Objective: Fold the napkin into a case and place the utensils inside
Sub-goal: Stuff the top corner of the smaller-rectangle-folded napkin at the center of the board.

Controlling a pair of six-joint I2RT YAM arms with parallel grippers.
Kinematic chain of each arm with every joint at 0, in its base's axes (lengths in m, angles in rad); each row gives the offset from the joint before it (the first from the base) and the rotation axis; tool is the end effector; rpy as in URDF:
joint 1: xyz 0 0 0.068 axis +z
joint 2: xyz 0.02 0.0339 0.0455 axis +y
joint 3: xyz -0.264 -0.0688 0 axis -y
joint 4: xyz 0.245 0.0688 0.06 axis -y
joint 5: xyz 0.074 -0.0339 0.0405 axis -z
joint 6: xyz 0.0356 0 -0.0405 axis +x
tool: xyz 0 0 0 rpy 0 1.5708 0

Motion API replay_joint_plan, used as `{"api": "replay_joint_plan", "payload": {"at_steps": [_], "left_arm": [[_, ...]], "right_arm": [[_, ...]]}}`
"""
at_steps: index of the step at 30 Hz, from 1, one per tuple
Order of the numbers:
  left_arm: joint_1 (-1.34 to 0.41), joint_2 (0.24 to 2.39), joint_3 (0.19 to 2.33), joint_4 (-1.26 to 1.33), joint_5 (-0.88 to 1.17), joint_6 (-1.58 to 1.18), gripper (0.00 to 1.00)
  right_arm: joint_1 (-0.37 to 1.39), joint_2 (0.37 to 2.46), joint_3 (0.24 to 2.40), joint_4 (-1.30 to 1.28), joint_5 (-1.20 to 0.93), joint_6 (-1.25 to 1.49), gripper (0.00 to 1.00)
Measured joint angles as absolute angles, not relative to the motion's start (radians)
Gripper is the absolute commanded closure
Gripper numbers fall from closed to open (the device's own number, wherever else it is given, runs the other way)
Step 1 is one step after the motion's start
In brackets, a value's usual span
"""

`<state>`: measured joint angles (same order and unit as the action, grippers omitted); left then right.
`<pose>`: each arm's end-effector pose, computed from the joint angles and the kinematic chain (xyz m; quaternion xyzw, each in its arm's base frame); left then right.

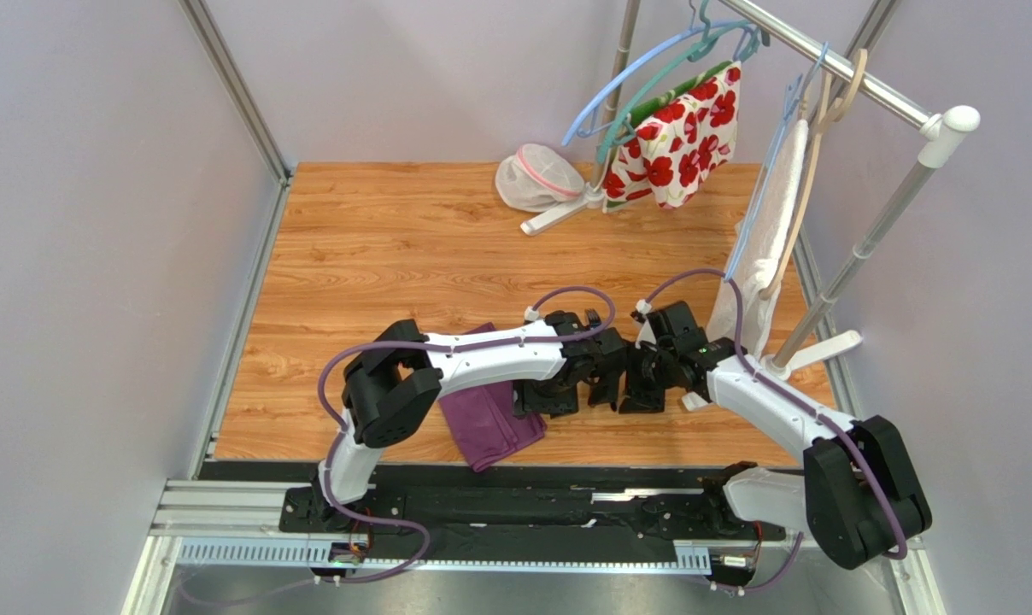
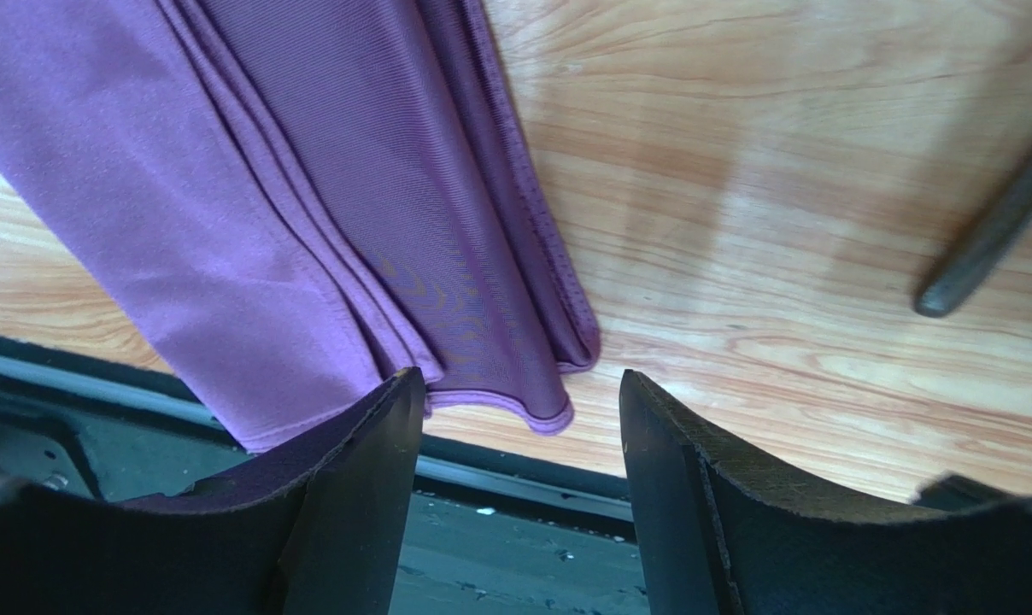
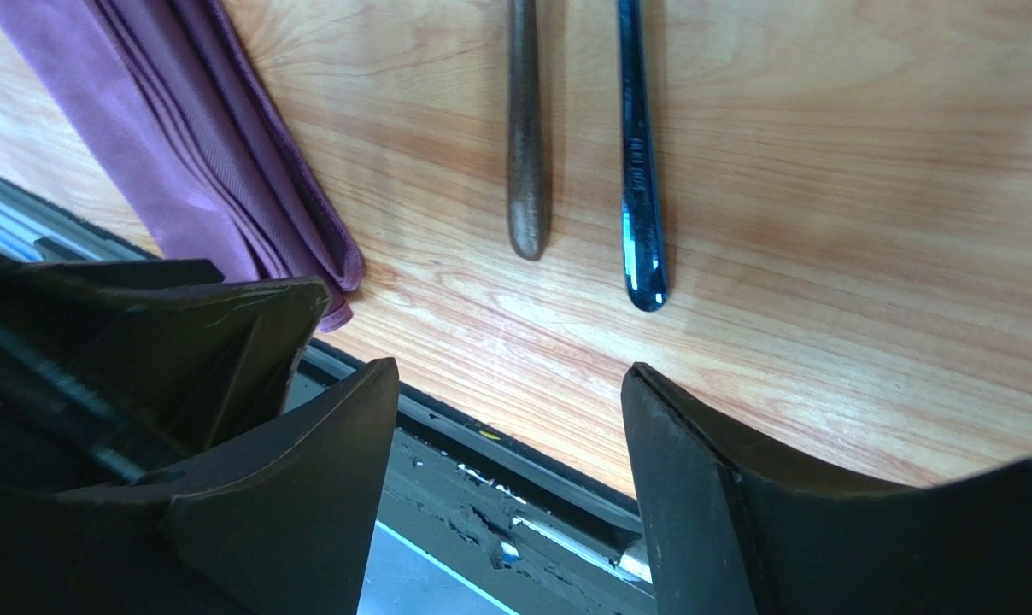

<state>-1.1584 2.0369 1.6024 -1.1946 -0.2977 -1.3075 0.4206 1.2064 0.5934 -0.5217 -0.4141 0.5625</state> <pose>0.1618 -0.3438 0.1928 -0.0693 0.9861 0.0763 0.1303 0.1821 0.0971 0.1717 0.0234 0.9562 0.2769 0.0919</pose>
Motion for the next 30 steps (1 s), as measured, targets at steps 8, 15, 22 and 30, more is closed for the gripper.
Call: {"api": "replay_joint_plan", "payload": {"at_steps": [8,15,22,30], "left_arm": [[-1.130,2.121,1.605,-1.194,-0.278,-1.304,0.37],[-1.110,2.131,1.616,-1.168,-0.269,-1.291,0.74],[-1.103,2.038,1.481,-1.050,-0.241,-1.234,0.97],[-1.103,1.755,1.245,-0.898,-0.205,-1.114,1.00]], "right_arm": [[0.400,1.205,0.573,-0.495,-0.457,0.536,0.32],[0.388,1.218,0.561,-0.487,-0.474,0.524,0.33],[0.389,1.287,0.583,-0.474,-0.499,0.518,0.30],[0.432,1.342,0.736,-0.427,-0.509,0.531,0.27]]}}
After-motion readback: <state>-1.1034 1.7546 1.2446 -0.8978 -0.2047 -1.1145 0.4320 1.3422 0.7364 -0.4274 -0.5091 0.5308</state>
